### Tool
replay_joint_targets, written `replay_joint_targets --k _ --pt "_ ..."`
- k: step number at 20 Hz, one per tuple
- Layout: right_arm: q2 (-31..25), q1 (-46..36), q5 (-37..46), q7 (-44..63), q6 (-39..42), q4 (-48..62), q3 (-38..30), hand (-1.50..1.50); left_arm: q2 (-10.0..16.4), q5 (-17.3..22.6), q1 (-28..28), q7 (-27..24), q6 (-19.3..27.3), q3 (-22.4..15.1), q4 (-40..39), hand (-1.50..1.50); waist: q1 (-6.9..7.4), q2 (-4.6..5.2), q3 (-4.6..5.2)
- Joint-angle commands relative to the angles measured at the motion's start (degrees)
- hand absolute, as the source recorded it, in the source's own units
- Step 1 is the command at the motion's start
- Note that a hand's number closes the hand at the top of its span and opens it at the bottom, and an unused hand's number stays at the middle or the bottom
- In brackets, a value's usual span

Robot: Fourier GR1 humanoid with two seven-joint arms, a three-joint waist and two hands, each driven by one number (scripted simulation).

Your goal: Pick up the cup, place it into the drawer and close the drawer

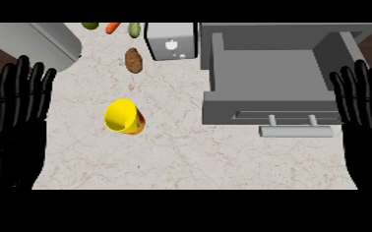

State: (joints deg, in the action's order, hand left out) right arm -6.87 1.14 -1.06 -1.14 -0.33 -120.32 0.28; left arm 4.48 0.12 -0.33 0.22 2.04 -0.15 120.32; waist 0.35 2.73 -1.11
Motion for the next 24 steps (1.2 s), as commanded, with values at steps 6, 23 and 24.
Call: replay_joint_targets --k 6,23,24 --pt "0.52 -2.40 -0.04 -3.11 1.06 2.90 0.15 -1.50 6.01 11.59 -4.62 -1.29 -13.22 1.03 -3.78 -1.50 -0.51 -2.65 1.12" --pt "-2.96 -9.47 -4.72 3.36 8.52 11.09 -2.74 -1.50 3.06 13.16 -4.82 -7.42 -15.11 6.74 -34.64 -1.50 -0.42 -2.66 1.13" --pt "-2.81 -14.10 -4.71 7.02 7.49 12.70 -2.78 -1.50 2.85 12.81 -6.51 -6.95 -14.04 6.86 -35.44 -1.50 -0.31 -2.66 1.13"
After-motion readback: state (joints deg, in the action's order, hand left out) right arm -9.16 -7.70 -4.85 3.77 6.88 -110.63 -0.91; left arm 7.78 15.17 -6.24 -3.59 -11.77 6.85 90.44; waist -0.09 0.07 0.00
